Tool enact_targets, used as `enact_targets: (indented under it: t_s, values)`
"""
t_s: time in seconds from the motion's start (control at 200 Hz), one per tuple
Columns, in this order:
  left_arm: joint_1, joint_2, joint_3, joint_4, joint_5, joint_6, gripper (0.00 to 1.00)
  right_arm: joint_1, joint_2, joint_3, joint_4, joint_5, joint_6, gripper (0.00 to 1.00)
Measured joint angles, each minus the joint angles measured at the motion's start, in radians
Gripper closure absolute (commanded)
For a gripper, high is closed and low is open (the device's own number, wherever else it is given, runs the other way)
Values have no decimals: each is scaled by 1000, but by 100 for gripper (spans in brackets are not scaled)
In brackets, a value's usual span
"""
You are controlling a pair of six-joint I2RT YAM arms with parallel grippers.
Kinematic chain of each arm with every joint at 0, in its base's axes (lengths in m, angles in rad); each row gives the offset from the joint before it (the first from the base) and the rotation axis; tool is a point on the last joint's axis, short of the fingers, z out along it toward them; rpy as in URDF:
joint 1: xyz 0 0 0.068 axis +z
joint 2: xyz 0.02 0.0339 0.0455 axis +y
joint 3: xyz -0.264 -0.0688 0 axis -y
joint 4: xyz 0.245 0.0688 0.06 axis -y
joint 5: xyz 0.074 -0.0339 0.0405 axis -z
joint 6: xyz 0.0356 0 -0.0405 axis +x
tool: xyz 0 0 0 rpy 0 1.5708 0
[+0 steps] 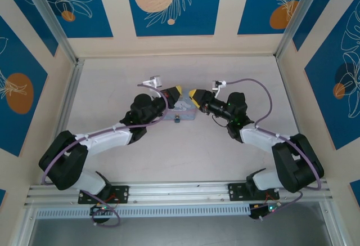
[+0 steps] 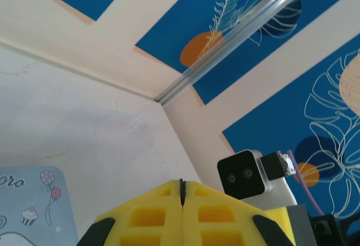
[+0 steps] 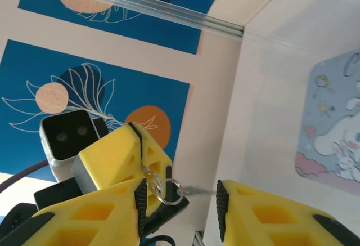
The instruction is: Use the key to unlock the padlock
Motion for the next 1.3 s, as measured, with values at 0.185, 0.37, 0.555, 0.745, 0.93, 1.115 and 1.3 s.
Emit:
enact_targets:
  t_s: [0.185,0.37,0.555,0.745,0.93,1.115,1.3]
  values:
    - [0,10,-20,64,-73,-72,100,28,64,37,89,19,45,60]
    - [0,30,-23,109,-113,-128,100,53,117,76,130,35,70,60]
    - [0,53,-23,152,-138,-166,100,79,157,100,164,45,87,60]
    - [0,79,-26,188,-169,-196,100,92,214,101,217,59,125,62]
    - [0,92,-27,207,-188,-208,100,92,269,102,282,67,169,65]
    - [0,97,-27,213,-198,-222,100,97,292,106,328,71,198,68]
    - [0,97,-27,214,-205,-225,100,100,298,124,340,75,211,71]
